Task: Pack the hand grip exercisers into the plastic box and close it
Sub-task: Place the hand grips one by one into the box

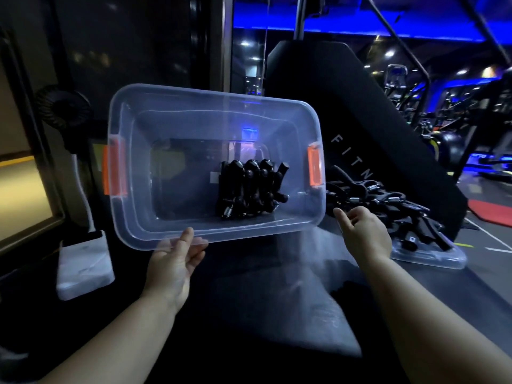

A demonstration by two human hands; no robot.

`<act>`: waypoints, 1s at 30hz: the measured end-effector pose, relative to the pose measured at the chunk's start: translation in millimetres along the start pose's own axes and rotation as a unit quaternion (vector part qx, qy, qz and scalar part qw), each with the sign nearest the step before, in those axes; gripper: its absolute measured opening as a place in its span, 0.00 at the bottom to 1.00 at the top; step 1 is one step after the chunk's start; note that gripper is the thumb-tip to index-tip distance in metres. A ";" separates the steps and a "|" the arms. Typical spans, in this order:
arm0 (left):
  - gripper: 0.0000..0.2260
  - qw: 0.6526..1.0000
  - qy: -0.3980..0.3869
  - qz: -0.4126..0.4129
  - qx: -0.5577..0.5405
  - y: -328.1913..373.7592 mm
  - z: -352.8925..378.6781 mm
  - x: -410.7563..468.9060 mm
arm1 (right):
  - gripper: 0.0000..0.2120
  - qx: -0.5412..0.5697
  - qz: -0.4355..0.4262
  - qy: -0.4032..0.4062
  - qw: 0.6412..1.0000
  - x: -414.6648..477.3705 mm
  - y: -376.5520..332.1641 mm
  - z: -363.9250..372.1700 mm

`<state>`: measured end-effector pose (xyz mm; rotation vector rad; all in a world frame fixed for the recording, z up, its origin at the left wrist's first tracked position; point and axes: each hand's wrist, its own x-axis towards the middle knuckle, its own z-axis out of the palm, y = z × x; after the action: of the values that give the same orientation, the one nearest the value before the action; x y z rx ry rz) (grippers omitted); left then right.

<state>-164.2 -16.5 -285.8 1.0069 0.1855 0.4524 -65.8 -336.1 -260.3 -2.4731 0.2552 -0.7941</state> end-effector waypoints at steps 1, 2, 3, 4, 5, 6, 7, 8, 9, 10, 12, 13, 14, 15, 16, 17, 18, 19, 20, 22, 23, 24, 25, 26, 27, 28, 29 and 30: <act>0.09 1.000 -0.002 0.001 0.002 -0.4 -0.3 0.7 | 0.20 -0.012 0.013 -0.003 1.000 1.4 10.4 -1.0; 0.09 1.000 -0.005 0.002 0.004 -0.9 -0.6 1.2 | 0.21 -0.027 0.024 -0.007 0.999 3.0 20.7 -1.9; 0.09 1.000 -0.006 0.003 0.005 -1.4 -0.8 1.5 | 0.22 -0.046 0.035 -0.011 0.998 4.6 30.1 -3.1; 0.09 1.000 -0.007 0.005 0.006 -2.0 -1.3 1.7 | 0.22 -0.071 0.047 -0.015 0.996 6.3 38.2 -4.3; 0.09 1.000 -0.007 0.006 0.007 -2.5 -1.3 1.7 | 0.22 -0.097 0.059 -0.021 0.993 8.3 45.3 -5.2; 0.09 1.000 -0.007 0.007 0.008 -3.0 -1.3 1.7 | 0.22 -0.121 0.072 -0.031 0.990 10.3 51.7 -5.8; 0.09 1.000 -0.006 0.009 0.008 -3.2 -1.1 1.7 | 0.22 -0.140 0.081 -0.045 0.986 12.3 57.1 -6.2; 0.09 1.000 -0.005 0.010 0.007 -3.5 -1.1 1.8 | 0.23 -0.156 0.089 -0.057 0.982 14.2 62.7 -5.9; 0.09 1.000 -0.005 0.011 0.007 -3.6 -1.1 2.0 | 0.24 -0.172 0.096 -0.063 0.978 15.7 67.7 -5.7; 0.08 1.000 -0.005 0.012 0.007 -3.9 -1.6 2.4 | 0.24 -0.181 0.104 -0.062 0.976 16.7 73.0 -5.8; 0.08 1.000 -0.006 0.013 0.008 -4.5 -2.3 3.4 | 0.25 -0.186 0.124 -0.064 0.973 17.3 80.9 -6.3; 0.08 1.000 -0.006 0.014 0.009 -4.8 -2.8 3.9 | 0.26 -0.186 0.138 -0.077 0.970 17.0 82.8 -7.1; 0.08 1.000 -0.007 0.014 0.010 -5.2 -3.2 4.1 | 0.27 -0.188 0.155 -0.095 0.965 16.8 83.2 -7.7; 0.08 1.000 -0.008 0.015 0.009 -5.3 -3.5 4.2 | 0.28 -0.190 0.170 -0.113 0.960 17.0 82.8 -8.5; 0.09 1.000 -0.009 0.015 0.009 -5.5 -3.7 4.4 | 0.29 -0.190 0.185 -0.131 0.955 17.2 81.9 -9.6; 0.09 1.000 -0.010 0.016 0.010 -5.4 -3.6 4.2 | 0.30 -0.186 0.196 -0.148 0.951 17.3 81.0 -11.2; 0.09 1.000 -0.011 0.016 0.009 -5.4 -3.5 4.2 | 0.30 -0.182 0.201 -0.160 0.949 17.2 81.6 -12.2; 0.09 1.000 -0.012 0.017 0.009 -5.3 -3.2 4.1 | 0.30 -0.182 0.199 -0.169 0.948 17.0 83.0 -13.0; 0.09 1.000 -0.014 0.018 0.007 -5.2 -2.8 4.1 | 0.31 -0.187 0.193 -0.174 0.947 16.3 84.8 -13.8; 0.09 1.000 -0.015 0.019 0.006 -5.2 -2.0 3.6 | 0.31 -0.202 0.182 -0.172 0.947 14.8 88.1 -15.1; 0.09 1.000 -0.015 0.019 0.006 -5.4 -1.8 3.7 | 0.32 -0.207 0.178 -0.168 0.947 14.2 88.4 -15.8; 0.09 1.000 -0.015 0.019 0.005 -5.6 -2.2 3.7 | 0.32 -0.211 0.175 -0.166 0.947 13.9 88.3 -16.2; 0.09 1.000 -0.015 0.018 0.004 -5.5 -2.4 3.8 | 0.32 -0.216 0.172 -0.163 0.947 13.8 87.9 -16.5; 0.09 1.000 -0.016 0.017 0.003 -5.4 -2.8 3.7 | 0.32 -0.220 0.170 -0.162 0.947 13.7 87.3 -16.6; 0.09 1.000 -0.016 0.018 0.003 -5.1 -2.9 3.5 | 0.32 -0.221 0.172 -0.162 0.946 14.0 87.0 -16.3; 0.09 1.000 -0.015 0.018 0.004 -5.1 -2.9 3.5 | 0.32 -0.219 0.177 -0.162 0.946 14.3 86.8 -15.9; 0.09 1.000 -0.013 0.018 0.006 -4.9 -2.7 3.0 | 0.33 -0.216 0.184 -0.163 0.945 14.6 86.9 -15.6; 0.09 1.000 -0.011 0.019 0.008 -5.0 -2.4 2.9 | 0.35 -0.215 0.189 -0.166 0.944 15.0 86.8 -15.5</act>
<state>-161.1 -15.6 -291.1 1.0317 0.1512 0.4741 -64.4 -420.9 -288.8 -2.7723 0.8198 -0.1619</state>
